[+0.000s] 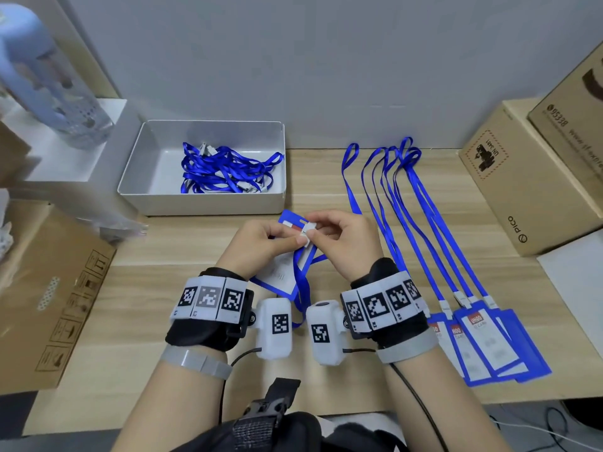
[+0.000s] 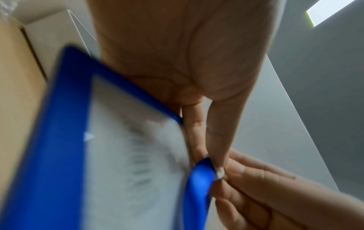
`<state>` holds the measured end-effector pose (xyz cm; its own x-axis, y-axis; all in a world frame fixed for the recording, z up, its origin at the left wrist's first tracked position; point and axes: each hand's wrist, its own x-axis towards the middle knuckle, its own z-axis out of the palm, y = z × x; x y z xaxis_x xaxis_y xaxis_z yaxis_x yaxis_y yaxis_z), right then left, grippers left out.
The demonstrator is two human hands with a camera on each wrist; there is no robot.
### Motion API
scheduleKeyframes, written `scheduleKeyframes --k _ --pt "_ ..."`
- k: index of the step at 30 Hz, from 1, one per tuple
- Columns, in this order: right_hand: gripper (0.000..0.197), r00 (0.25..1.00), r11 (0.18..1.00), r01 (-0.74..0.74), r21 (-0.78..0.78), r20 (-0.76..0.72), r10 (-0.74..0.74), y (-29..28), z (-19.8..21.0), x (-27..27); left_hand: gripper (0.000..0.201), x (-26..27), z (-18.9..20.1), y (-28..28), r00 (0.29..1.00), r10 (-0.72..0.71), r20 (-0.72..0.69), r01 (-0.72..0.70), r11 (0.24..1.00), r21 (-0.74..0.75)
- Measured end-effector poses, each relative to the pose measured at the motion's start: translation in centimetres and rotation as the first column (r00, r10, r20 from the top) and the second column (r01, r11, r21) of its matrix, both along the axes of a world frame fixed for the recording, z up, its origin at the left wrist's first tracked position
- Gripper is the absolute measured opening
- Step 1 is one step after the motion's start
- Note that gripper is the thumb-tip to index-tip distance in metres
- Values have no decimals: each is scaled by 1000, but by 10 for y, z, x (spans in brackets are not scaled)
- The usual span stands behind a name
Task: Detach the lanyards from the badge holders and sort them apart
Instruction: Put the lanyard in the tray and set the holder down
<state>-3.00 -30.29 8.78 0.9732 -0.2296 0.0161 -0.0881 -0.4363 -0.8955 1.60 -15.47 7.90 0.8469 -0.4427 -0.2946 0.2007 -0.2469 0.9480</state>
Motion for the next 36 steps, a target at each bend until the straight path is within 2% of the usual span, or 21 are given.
scheduleKeyframes --k 6,19,21,23,25,29,36 --pt "31 992 962 -126 -241 -36 121 -14 8 3 6 1 8 -12 999 -21 46 19 998 57" --pt "28 970 898 -239 -370 -54 236 -29 5 12 9 9 7 -25 997 -11 72 7 998 66" --pt "26 980 905 -194 -378 -38 194 -30 5 14 8 10 7 -25 997 -17 70 12 997 76" --pt "26 994 951 -102 -292 -1 106 -32 6 16 10 11 5 -24 997 -19 74 13 997 75" --pt "27 998 991 -52 -124 31 56 -31 6 18 10 12 4 -23 998 3 69 -6 999 50" --pt "26 1000 987 -7 163 7 6 -24 4 20 9 14 3 -21 995 37 94 -39 999 18" --pt "14 1000 950 -9 311 0 9 -26 5 19 9 15 -3 -19 989 -2 149 3 1000 -10"
